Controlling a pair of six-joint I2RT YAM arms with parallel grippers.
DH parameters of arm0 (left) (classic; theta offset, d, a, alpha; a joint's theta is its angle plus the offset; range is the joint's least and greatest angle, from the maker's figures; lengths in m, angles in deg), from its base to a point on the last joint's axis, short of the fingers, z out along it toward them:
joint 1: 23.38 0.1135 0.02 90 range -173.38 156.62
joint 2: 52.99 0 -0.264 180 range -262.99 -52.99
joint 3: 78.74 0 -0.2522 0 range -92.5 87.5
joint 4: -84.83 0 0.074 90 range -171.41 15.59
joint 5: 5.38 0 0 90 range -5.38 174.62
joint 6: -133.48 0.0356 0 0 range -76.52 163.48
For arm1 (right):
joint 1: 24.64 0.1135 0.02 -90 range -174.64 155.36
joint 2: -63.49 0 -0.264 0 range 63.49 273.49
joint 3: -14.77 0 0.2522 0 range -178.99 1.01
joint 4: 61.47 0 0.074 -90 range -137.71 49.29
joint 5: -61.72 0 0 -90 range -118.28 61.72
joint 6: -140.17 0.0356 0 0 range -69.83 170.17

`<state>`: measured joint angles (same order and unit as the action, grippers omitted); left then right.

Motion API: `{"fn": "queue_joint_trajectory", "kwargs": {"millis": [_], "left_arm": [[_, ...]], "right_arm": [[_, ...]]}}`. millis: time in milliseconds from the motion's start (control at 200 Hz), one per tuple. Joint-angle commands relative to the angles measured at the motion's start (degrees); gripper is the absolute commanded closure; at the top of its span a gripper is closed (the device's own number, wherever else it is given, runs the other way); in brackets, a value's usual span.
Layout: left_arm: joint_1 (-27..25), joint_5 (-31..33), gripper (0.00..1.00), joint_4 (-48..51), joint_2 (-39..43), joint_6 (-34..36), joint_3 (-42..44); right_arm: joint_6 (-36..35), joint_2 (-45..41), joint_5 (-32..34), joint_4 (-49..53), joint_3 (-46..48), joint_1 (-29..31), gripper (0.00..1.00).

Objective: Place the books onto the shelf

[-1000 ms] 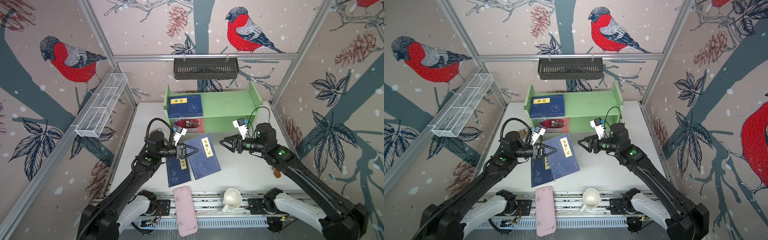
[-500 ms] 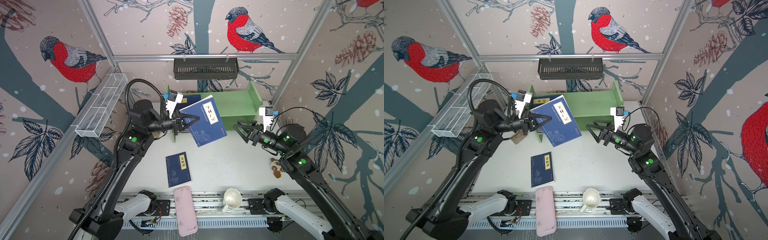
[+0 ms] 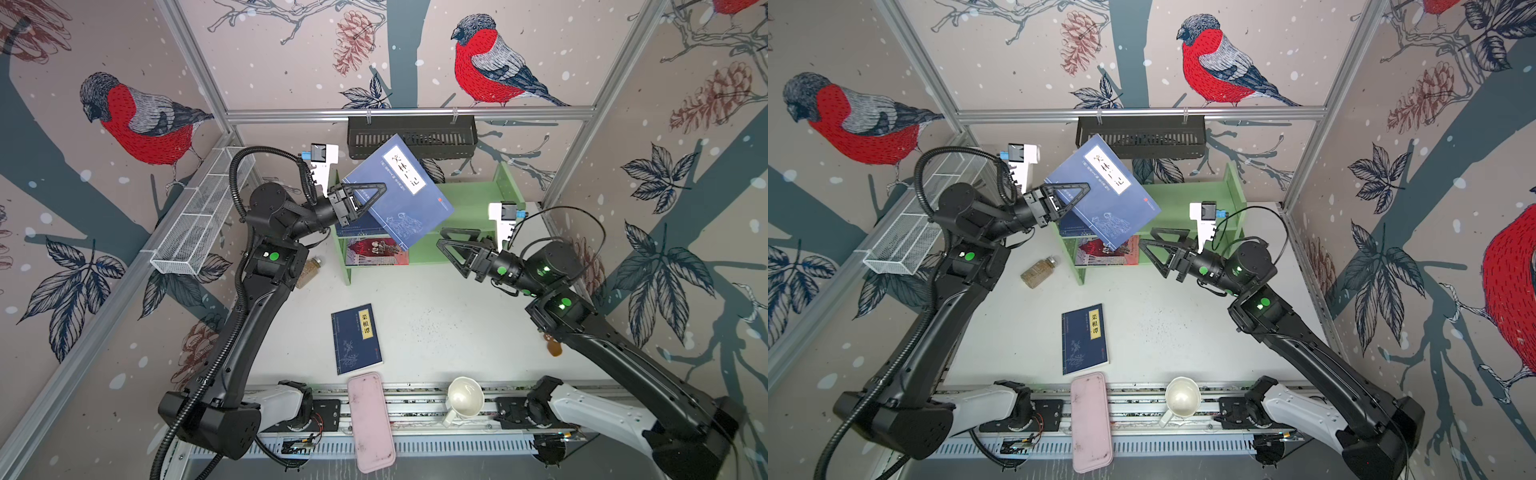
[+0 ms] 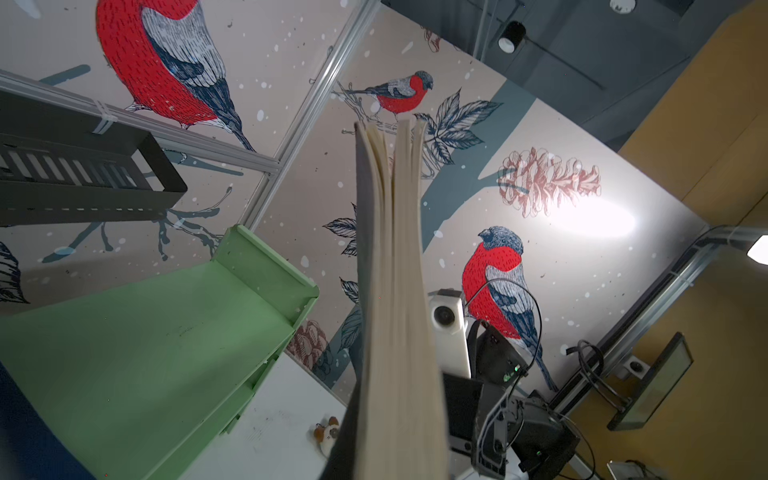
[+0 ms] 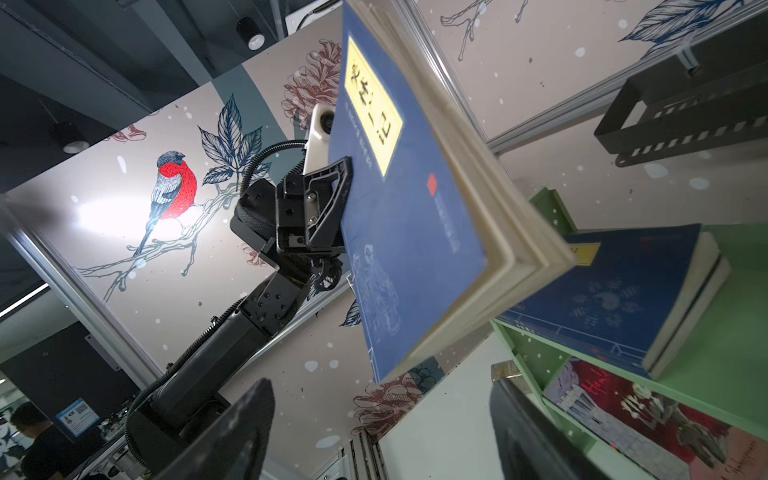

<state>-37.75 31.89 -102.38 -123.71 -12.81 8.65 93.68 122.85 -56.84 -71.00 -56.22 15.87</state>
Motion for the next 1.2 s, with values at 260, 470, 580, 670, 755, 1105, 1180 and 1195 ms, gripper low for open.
{"fn": "queue_joint_trajectory", "kwargs": {"millis": [260, 470, 580, 670, 755, 1105, 1180, 1195], "left_arm": [[1.9, 1.7, 1.00, -22.9, 1.7, -16.5, 6.6], [2.2, 2.8, 1.00, -22.9, 2.7, -16.1, 10.7], [2.2, 3.2, 1.00, -24.2, 2.8, -17.0, 12.3], [2.3, 3.2, 1.00, -24.1, 3.2, -17.2, 13.1], [2.4, 2.4, 1.00, -22.6, 3.9, -15.9, 13.8], [9.6, -12.2, 0.32, -16.9, 7.4, -8.4, 15.5], [9.7, -13.8, 0.30, -16.3, 7.7, -7.5, 15.7], [9.6, -14.0, 0.30, -16.1, 7.7, -7.5, 15.6]], "right_arm": [[2.0, 12.2, 3.3, -15.2, -5.6, 2.2, 0.18], [4.8, 18.0, 2.1, -23.6, -6.9, 2.4, 0.26], [5.6, 21.0, 0.7, -24.4, -9.0, 2.2, 0.52], [6.3, 22.8, -0.8, -24.4, -10.7, 1.6, 0.77], [6.5, 24.0, -2.9, -23.5, -12.4, 0.8, 0.97], [7.2, 25.5, -24.5, -11.7, -20.3, -8.6, 0.99], [7.0, 25.9, -28.9, -9.3, -21.8, -9.9, 0.99], [6.7, 26.0, -29.7, -8.4, -22.2, -10.1, 0.99]]}}
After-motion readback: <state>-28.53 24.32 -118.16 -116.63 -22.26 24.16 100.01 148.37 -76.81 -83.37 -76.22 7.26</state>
